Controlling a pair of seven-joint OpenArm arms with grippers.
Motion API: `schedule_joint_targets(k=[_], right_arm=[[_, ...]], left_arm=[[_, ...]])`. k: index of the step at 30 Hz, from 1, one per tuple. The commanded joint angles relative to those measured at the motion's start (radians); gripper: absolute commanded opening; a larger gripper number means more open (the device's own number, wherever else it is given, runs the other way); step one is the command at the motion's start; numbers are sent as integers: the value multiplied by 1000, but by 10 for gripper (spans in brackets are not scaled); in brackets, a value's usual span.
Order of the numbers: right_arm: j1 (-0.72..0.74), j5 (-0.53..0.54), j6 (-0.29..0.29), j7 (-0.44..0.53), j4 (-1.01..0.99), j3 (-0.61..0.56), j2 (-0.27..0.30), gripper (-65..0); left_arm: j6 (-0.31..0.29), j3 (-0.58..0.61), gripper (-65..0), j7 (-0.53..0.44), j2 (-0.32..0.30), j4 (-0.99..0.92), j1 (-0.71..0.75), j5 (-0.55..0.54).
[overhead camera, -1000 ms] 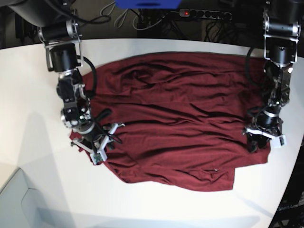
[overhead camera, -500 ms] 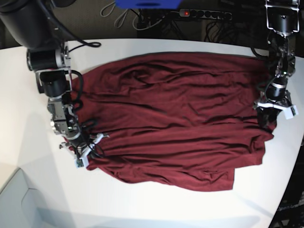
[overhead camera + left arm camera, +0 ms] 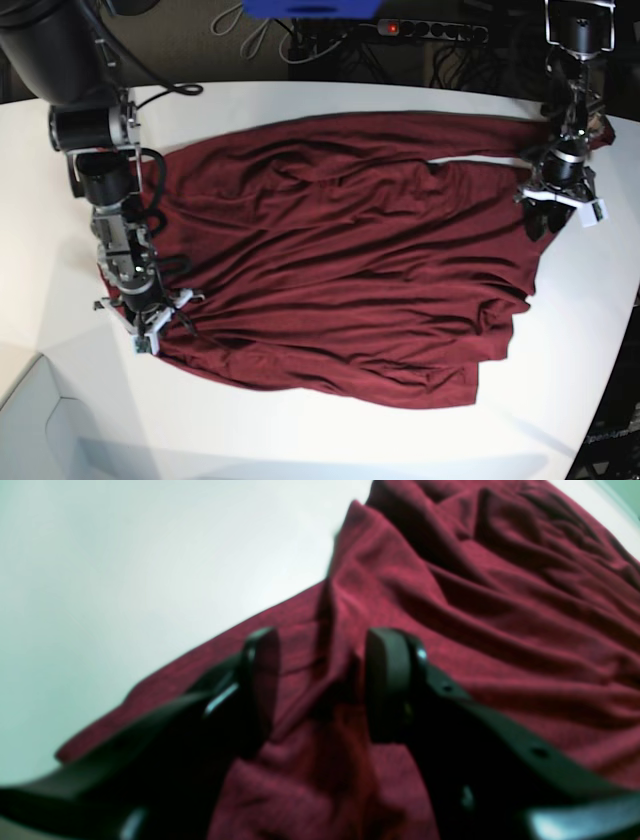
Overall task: Layout the t-shirt on the table in an organized manner, then fold the t-shirt properly
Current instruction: 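Pull the shirt sides outward with both grippers to smooth the body, then move both grippers back to the collar corners of the shirt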
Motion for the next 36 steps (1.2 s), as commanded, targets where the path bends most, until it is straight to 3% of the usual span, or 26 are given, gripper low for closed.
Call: schedule_joint_targets(k=[1, 12, 18, 28, 32, 36], right_arm=[[10, 2, -4, 30, 60, 3, 3, -650], [-265, 2, -2, -7, 572, 3, 4, -650], [-367, 2, -2, -249, 770, 3, 6, -650], [-530, 2, 4, -533, 1032, 3, 1, -650], [-610, 2, 89, -641, 1138, 4, 1, -650], [-723, 2, 116, -684, 1236, 4, 1, -650]], left_arm=[[0, -3, -375, 15, -2, 2, -13, 20], [-2, -3, -375, 15, -7, -35, 1, 42], [-2, -87, -375, 15, -21, 5, 108, 39], [-2, -187, -375, 15, -21, 105, 203, 39], [-2, -188, -375, 15, -21, 143, 202, 39], [-2, -190, -375, 15, -21, 174, 199, 37]])
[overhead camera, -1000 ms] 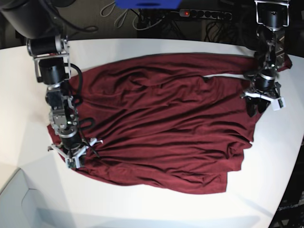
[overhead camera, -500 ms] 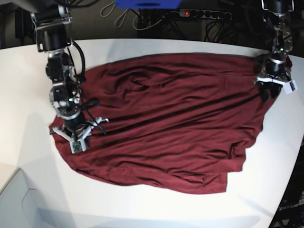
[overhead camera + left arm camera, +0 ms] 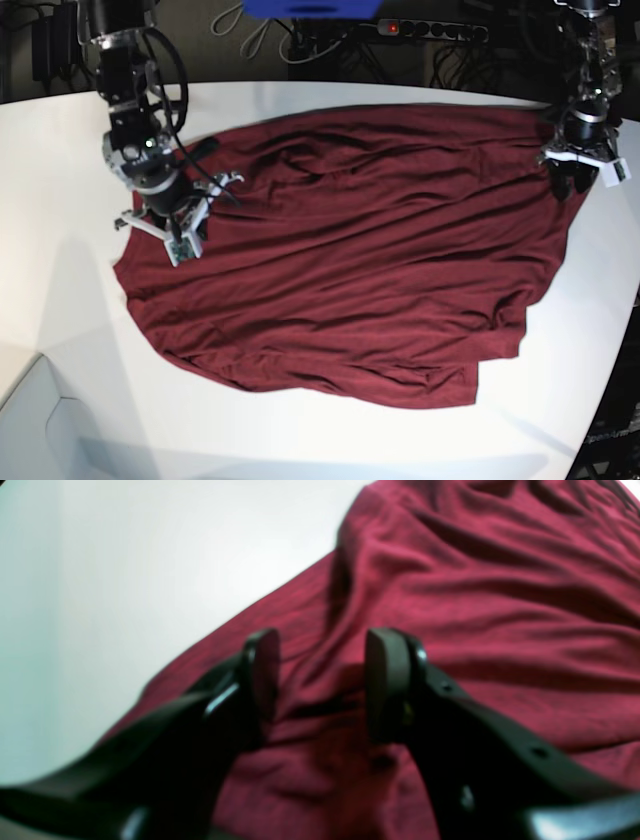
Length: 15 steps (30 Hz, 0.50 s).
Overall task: Layout the t-shirt on the table in an organized manner, then fold the t-shirt properly
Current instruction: 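Move both grippers back to the collar corners of the shirt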
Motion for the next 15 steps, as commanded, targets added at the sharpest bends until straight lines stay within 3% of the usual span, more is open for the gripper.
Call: schedule_joint_targets(k=[1, 15], right_arm=[[-16, 1, 2, 16, 30, 4, 7, -650], [-197, 1, 4, 33, -6, 153, -12, -650]], left_arm=[[-4, -9, -375, -30, -24, 27, -5, -8], [-4, -9, -375, -30, -24, 150, -28, -8]])
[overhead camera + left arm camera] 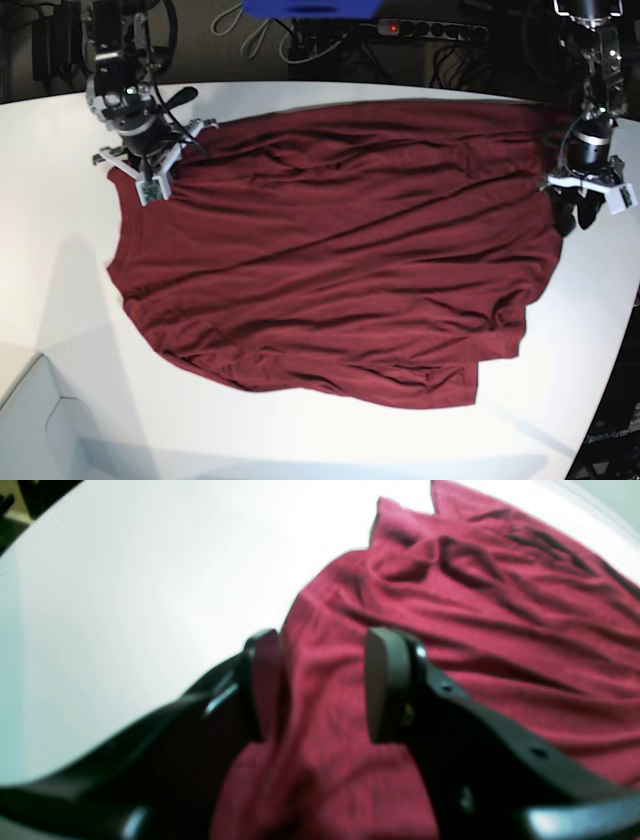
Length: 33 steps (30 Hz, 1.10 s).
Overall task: Layout the t-shirt on the table in an organized manner, then fold the t-shirt properly
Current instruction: 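Move both grippers back to the collar corners of the shirt, then grasp the collar corners with both grippers and pull them apart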
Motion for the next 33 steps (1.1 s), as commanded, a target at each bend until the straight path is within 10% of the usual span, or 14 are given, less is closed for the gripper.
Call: schedule_joint_targets(k=[1, 21, 25, 33], right_arm=[[-19, -5, -1, 0, 10, 6, 7, -650], [-45, -5, -1, 45, 137, 56, -42, -650], [-45, -5, -1, 45, 160, 56, -42, -650], [-56, -5, 2, 40, 160, 58, -42, -650]], left_arm=[[-6, -8, -375, -28, -21, 28, -3, -7], [-18, -390, -367, 530, 69, 252, 55, -7], [-23, -450, -280, 650, 69, 299, 75, -7], [-285, -477, -118, 682, 102, 368, 167, 2]])
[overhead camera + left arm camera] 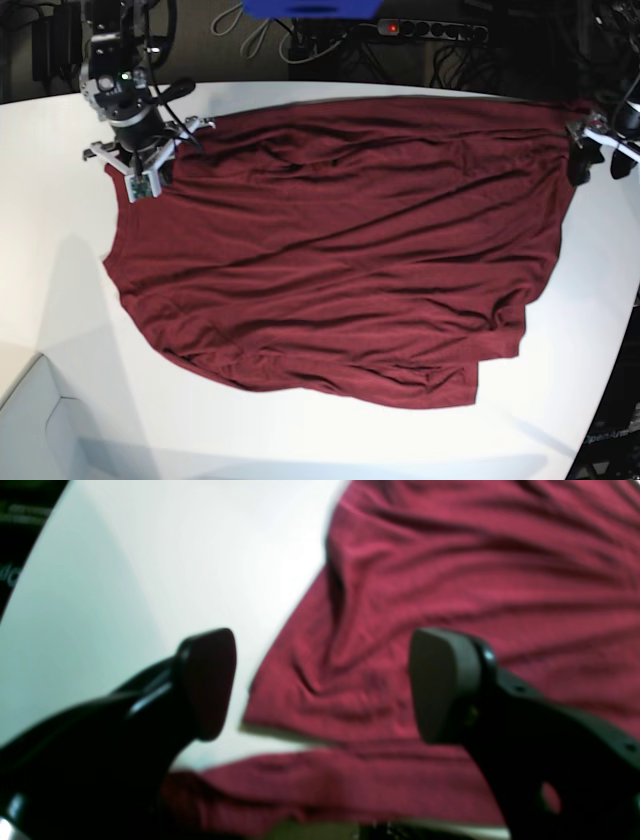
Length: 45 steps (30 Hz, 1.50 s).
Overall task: Layout the t-shirt on the table in an organized manner, then fold the t-shirt properly
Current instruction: 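Grasp the collar corners with both grippers and pull them apart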
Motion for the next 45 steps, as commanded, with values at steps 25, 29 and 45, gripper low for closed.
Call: schedule_joint_targets(k=[25, 29, 45], right_arm=[[-17, 1, 393, 28, 34, 313, -140, -362], [-17, 1, 393, 25, 34, 313, -139, -362], [-18, 1, 393, 23, 34, 315, -137, -362]], left_arm=[[-16, -225, -117, -30, 99, -50, 27, 241], [-16, -222, -119, -30, 105, -82, -17, 291], [-16, -161, -119, -30, 96, -223, -85, 311]])
